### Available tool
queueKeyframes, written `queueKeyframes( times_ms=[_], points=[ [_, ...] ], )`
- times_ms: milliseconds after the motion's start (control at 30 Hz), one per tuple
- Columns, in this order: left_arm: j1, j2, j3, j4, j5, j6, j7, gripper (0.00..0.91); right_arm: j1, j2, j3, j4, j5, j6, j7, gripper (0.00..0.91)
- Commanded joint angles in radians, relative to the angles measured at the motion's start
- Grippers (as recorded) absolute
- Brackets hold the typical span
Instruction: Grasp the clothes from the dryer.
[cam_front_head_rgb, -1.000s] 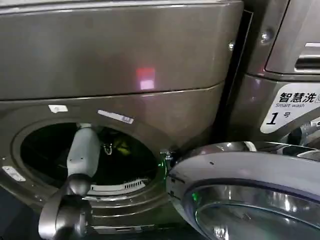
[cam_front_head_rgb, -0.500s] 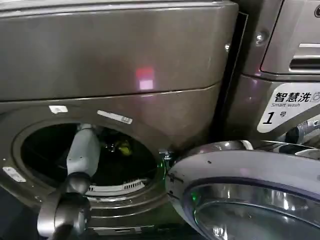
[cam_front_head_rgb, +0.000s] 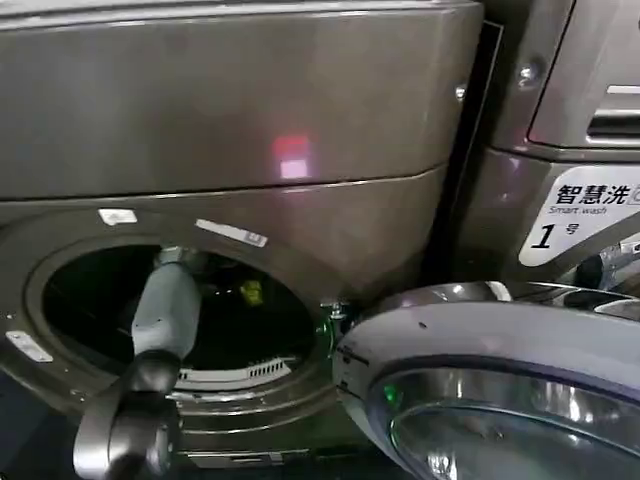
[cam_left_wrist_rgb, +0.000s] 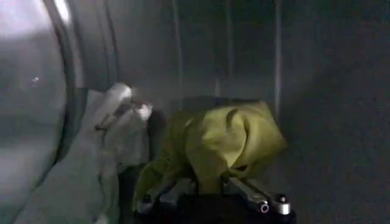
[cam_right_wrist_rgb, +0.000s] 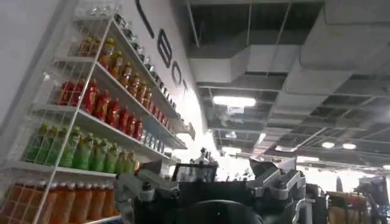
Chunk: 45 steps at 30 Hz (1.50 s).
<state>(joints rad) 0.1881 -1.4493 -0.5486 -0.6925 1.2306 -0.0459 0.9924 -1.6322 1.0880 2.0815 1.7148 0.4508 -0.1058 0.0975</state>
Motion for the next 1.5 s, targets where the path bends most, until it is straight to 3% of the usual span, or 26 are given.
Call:
queueKeyframes(
  times_ms=[33,167,333,600,1033,1500],
  points=[
    [0.044,-0.028,-0.001,-0.205,-0.368,0.17,-0.324,0.0,0.002,0.007,-0.015,0.006,-0.023,0.022,-0.002,0.907],
    [0.081,-0.056,-0.01,-0.276,-0.501,0.277,-0.522,0.0,0.01,0.01,-0.019,0.004,-0.03,0.027,0.0,0.907],
    [0.175,-0.085,0.006,-0.427,-0.812,0.399,-0.748,0.0,0.014,0.016,-0.013,-0.01,-0.03,0.036,0.006,0.907],
    [0.286,-0.138,0.011,-0.536,-1.08,0.41,-0.95,0.0,0.009,0.03,-0.003,-0.008,-0.028,0.045,0.004,0.907],
    [0.292,-0.14,0.007,-0.509,-1.13,0.387,-0.988,0.0,0.01,0.058,-0.001,-0.003,-0.028,0.054,0.0,0.907],
    [0.289,-0.136,0.011,-0.502,-1.122,0.377,-0.973,0.0,0.006,0.059,0.028,-0.001,-0.052,0.011,0.037,0.907]
  ],
)
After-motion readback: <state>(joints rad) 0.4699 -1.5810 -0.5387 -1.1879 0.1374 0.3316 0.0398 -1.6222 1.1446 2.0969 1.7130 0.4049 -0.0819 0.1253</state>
